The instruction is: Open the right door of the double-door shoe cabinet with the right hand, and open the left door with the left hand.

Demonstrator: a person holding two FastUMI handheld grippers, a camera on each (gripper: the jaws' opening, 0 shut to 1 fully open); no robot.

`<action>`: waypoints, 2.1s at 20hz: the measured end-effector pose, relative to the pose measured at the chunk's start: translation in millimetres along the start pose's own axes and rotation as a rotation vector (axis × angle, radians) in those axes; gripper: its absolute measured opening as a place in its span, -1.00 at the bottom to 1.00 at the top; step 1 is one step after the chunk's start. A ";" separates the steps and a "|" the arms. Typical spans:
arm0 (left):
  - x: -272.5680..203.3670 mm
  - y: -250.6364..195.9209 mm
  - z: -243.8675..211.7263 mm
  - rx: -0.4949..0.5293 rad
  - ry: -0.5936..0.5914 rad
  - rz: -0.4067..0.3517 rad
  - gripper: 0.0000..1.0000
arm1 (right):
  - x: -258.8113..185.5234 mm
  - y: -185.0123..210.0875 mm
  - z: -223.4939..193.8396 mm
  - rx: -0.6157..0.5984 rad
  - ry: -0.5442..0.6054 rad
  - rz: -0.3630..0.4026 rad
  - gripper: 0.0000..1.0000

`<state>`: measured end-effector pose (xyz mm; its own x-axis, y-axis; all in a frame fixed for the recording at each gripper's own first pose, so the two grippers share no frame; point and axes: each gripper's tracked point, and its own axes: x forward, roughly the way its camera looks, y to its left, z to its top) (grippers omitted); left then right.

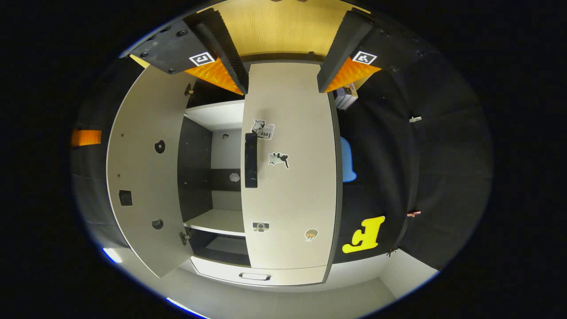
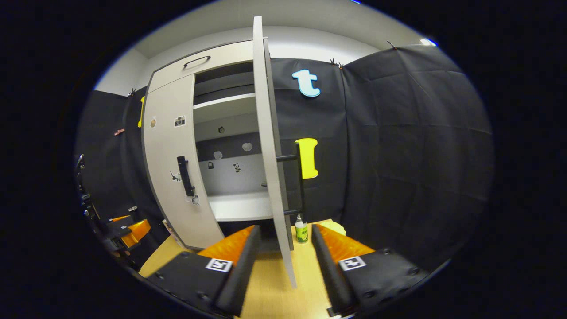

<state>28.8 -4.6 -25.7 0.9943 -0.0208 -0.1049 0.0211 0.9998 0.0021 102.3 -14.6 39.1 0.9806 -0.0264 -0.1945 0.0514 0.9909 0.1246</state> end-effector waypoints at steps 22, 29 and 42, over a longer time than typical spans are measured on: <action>193.0 -68.6 95.7 0.004 -0.103 -0.049 0.93 | 4.0 43.4 -86.3 -0.073 0.095 0.138 0.99; 212.7 -68.3 80.9 0.001 -0.041 -0.020 0.43 | 17.0 33.4 -81.3 -0.064 0.076 0.145 0.97; 214.0 -78.1 75.7 -0.031 -0.049 -0.064 -0.42 | 20.8 21.5 -86.0 -0.063 0.095 0.130 0.97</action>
<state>247.9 -87.5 27.0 0.9949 -0.0837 -0.0554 0.0819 0.9961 -0.0339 107.6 17.5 -45.9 0.9556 0.1124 -0.2724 -0.0899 0.9915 0.0938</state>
